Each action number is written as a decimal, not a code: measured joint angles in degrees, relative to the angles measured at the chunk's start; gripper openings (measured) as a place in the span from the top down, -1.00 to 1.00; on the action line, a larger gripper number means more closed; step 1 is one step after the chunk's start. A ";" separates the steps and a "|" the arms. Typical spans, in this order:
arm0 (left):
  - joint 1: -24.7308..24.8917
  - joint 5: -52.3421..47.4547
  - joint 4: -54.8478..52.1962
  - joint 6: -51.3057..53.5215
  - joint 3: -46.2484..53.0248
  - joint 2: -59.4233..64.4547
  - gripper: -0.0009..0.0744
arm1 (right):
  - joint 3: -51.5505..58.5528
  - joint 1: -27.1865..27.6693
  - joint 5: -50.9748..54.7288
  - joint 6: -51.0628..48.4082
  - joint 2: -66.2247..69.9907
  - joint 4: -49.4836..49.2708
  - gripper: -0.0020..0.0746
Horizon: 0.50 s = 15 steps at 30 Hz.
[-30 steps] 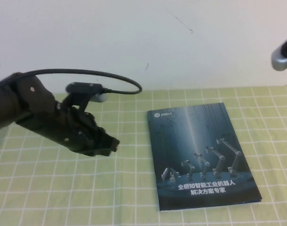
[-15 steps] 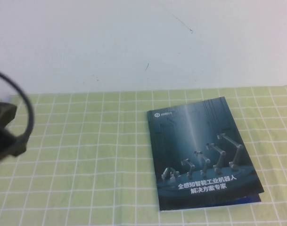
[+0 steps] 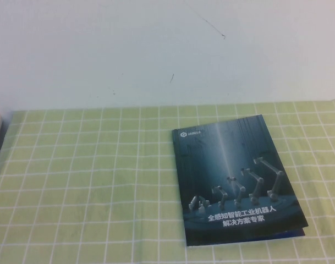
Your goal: Close book
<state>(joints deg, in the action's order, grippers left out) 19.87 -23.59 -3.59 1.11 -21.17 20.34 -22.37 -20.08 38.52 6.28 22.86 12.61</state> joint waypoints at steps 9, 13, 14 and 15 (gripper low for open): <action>0.00 1.44 0.62 0.00 0.50 -4.64 0.99 | 1.31 0.00 1.75 0.63 -0.03 -0.68 0.95; 0.00 1.44 0.72 -0.10 0.50 -4.64 0.99 | 1.31 0.00 1.75 0.63 -0.03 -0.78 0.95; 0.00 1.44 0.72 -0.10 0.50 -4.64 0.99 | 1.31 0.00 1.75 0.63 -0.03 -0.78 0.95; 0.00 1.44 0.72 -0.10 0.50 -4.64 0.99 | 1.31 0.00 1.75 0.63 -0.03 -0.78 0.95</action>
<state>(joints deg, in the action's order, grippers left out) 19.87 -22.15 -2.87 1.01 -20.67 15.69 -21.07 -20.08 40.27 6.92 22.83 11.84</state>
